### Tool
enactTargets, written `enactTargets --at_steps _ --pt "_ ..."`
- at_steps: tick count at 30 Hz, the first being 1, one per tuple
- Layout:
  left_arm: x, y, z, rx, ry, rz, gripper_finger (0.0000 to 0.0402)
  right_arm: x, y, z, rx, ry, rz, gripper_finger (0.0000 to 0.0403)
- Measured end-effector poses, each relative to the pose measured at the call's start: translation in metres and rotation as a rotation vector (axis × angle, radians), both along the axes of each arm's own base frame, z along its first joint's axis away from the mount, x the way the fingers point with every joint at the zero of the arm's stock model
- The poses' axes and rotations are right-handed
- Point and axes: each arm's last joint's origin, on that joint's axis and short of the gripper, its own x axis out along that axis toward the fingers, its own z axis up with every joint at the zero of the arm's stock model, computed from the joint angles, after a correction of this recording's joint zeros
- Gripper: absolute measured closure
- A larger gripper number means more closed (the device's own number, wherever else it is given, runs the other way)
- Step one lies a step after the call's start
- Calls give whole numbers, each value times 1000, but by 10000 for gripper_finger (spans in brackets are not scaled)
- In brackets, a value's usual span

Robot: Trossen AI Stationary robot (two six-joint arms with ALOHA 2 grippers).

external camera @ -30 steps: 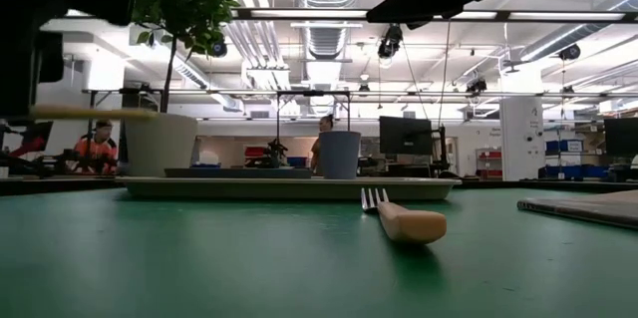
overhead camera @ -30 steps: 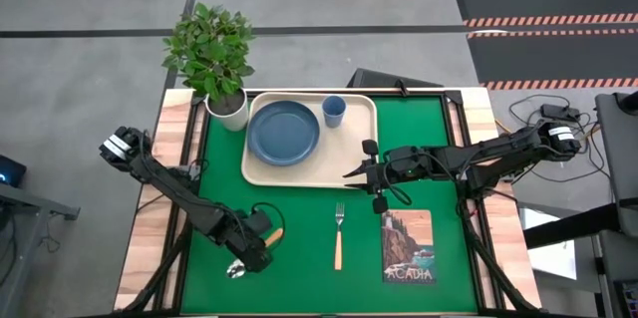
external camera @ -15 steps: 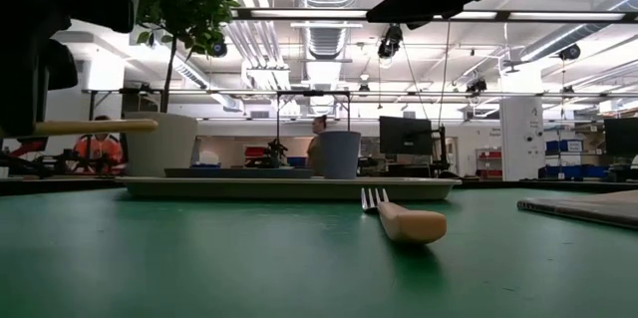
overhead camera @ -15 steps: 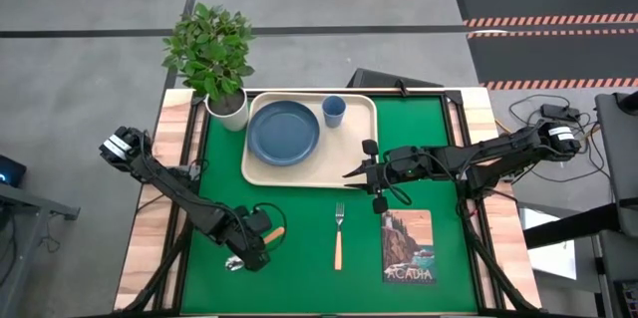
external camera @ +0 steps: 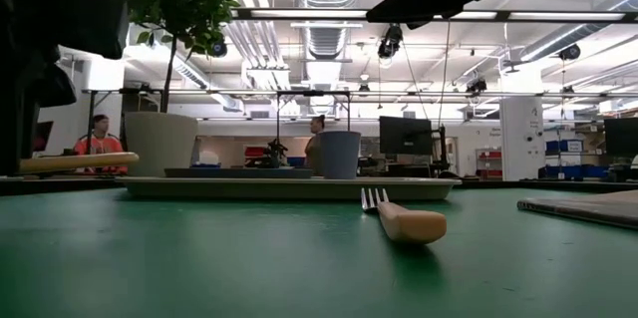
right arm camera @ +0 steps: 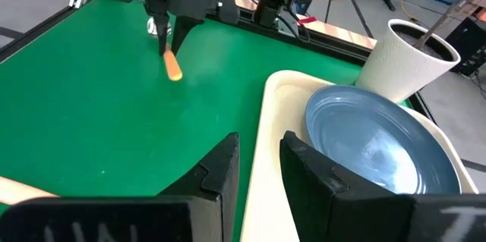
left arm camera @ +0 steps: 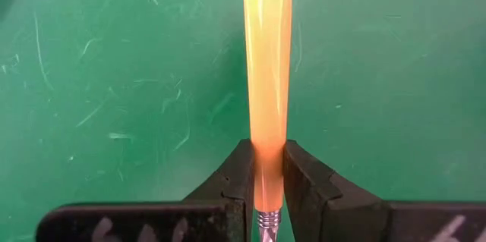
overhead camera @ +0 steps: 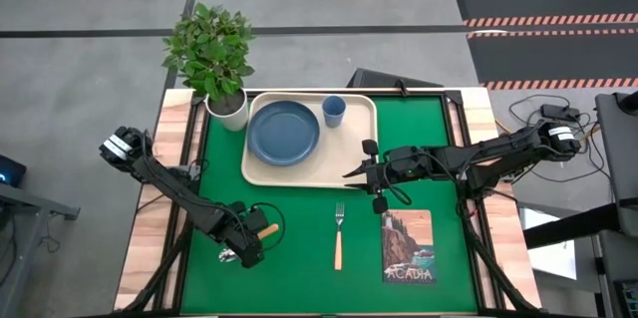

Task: Pick and place plate/cup/fork/spoon on tray
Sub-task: Put the yellow spoon on the white serving tray to the right of the blue plate

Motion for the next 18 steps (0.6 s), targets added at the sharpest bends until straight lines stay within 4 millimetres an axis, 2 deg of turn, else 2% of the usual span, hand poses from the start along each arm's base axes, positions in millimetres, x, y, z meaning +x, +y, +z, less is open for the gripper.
enactTargets --at_steps 4,13,18 --pt "0 0 0 1 0 -2 363 0 0 0 0 0 0 316" --pt "-5 3 -8 16 23 0 303 0 0 0 0 0 0 316" --pt "-4 3 -7 16 22 0 289 0 0 0 0 0 0 316"
